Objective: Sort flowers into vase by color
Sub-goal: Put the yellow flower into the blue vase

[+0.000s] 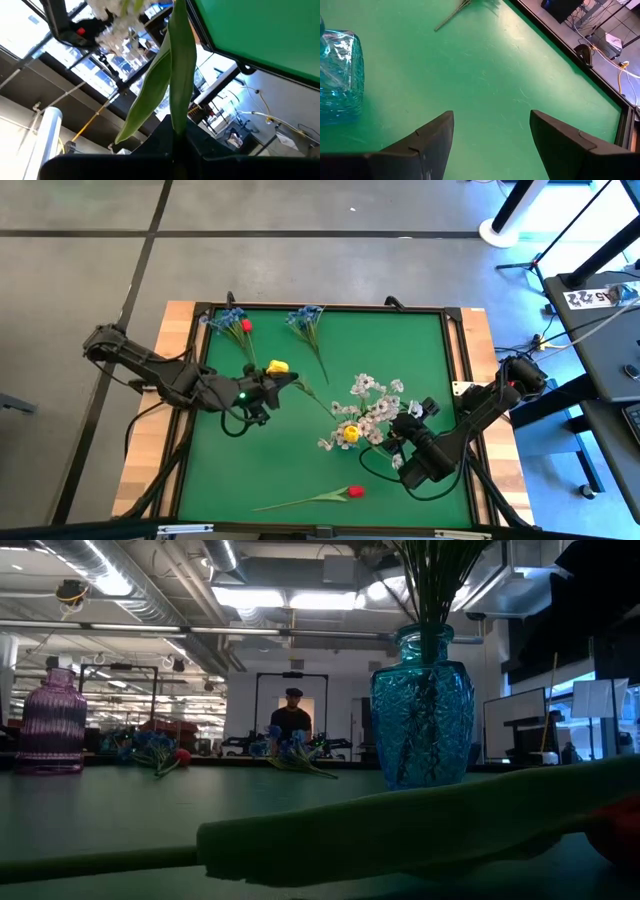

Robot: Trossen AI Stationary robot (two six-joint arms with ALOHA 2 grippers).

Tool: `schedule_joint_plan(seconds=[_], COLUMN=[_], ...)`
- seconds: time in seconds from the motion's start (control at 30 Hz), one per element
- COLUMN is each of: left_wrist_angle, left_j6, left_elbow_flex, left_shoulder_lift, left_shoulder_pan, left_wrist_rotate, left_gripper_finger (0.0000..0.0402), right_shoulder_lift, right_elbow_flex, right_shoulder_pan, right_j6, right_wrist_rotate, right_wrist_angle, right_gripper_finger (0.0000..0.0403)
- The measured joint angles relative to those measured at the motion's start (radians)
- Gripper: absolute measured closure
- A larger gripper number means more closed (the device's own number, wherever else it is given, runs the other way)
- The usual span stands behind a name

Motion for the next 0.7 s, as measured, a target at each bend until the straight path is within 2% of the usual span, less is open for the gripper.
schedule_joint_plan(seconds=[0.3,0.57,0.7], left_wrist_angle=[-0.001,-0.005,-0.006], left_j6=[0.009,0.000,-0.116], left_elbow_flex=[0.000,0.000,0.000], left_shoulder_lift=[0.000,0.001,0.009], left_shoulder_pan=[0.039,0.039,0.039], left_wrist_rotate=[0.039,0.167,0.252], left_gripper_finger=[0.0395,0.0395,0.0395], right_shoulder_lift=[0.000,0.000,0.000], right_elbow_flex=[0.000,0.000,0.000], right_shoulder_pan=[0.000,0.000,0.000], right_j6=[0.000,0.000,0.000], right_wrist_rotate=[0.005,0.006,0.006], right_wrist_angle=[0.005,0.012,0.012], right_gripper_finger=[0.0141,0.0141,0.0141])
